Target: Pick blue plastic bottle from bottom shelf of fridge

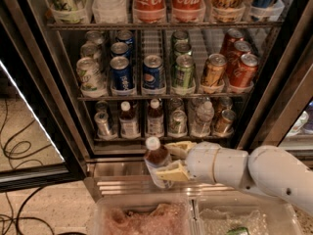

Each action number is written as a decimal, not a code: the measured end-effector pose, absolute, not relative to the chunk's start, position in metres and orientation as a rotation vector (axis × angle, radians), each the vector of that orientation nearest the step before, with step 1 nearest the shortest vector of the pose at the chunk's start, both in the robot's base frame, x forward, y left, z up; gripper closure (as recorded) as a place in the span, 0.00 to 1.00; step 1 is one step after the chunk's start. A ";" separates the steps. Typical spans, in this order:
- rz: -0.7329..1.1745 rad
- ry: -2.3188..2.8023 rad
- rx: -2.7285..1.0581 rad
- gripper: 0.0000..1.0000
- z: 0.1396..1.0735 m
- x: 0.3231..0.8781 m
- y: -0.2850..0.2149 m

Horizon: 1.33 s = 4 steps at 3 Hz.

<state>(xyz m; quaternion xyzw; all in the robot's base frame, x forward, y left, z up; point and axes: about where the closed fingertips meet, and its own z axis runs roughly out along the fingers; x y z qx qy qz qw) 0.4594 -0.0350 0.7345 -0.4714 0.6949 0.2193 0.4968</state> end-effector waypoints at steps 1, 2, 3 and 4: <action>0.531 1.683 -1.142 1.00 0.732 0.459 -0.035; 0.513 1.677 -1.135 1.00 0.740 0.438 -0.029; 0.479 1.688 -1.157 1.00 0.746 0.399 -0.013; 0.478 1.689 -1.156 1.00 0.747 0.399 -0.013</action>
Offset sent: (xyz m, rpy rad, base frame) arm -0.0577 0.0140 0.0198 -0.0072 -0.0396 -0.0364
